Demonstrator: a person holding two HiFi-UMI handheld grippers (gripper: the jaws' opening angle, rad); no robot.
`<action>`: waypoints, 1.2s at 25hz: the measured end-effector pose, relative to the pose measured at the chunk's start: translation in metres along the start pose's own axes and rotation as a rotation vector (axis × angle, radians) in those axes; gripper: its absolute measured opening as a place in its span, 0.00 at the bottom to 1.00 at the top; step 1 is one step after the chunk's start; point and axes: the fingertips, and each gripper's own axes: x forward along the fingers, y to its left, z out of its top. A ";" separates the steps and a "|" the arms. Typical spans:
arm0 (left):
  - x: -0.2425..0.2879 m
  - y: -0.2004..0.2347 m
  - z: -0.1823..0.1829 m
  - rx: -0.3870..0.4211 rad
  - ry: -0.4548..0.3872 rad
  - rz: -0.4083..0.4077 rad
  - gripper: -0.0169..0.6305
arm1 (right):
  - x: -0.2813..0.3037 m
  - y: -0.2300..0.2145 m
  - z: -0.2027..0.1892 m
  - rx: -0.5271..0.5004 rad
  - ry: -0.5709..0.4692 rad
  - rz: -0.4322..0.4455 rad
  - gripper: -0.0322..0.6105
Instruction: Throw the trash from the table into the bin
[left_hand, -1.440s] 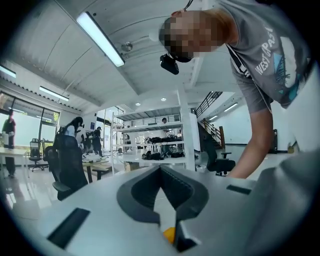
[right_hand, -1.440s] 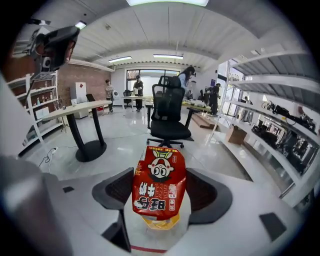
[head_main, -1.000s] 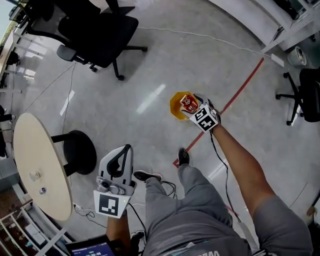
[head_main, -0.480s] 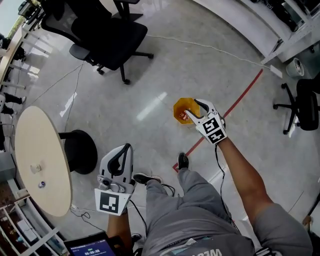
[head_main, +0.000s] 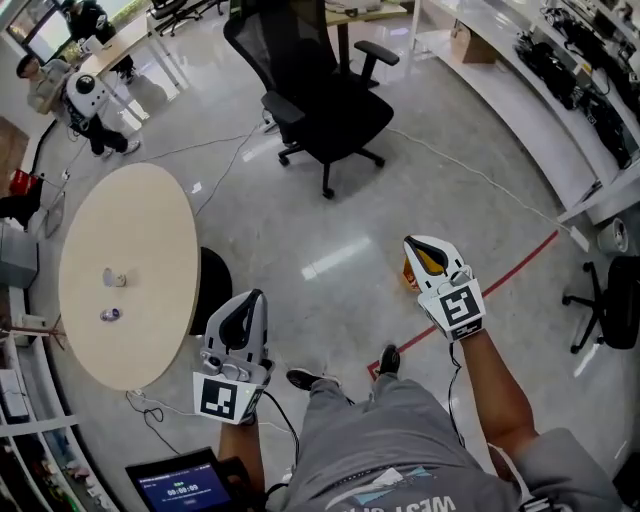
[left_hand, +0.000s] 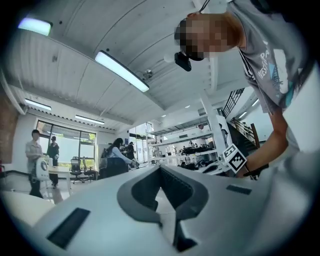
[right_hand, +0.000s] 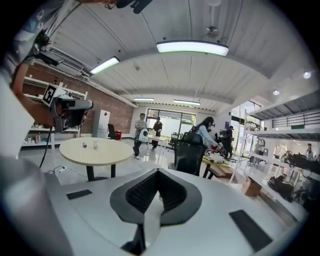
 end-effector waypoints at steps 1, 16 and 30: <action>-0.019 0.018 0.003 0.007 -0.002 0.028 0.09 | 0.011 0.016 0.016 -0.012 -0.011 0.018 0.06; -0.324 0.266 0.051 0.120 -0.054 0.460 0.09 | 0.192 0.321 0.240 -0.206 -0.194 0.354 0.06; -0.516 0.385 0.041 0.084 -0.041 0.822 0.09 | 0.317 0.577 0.325 -0.321 -0.184 0.744 0.06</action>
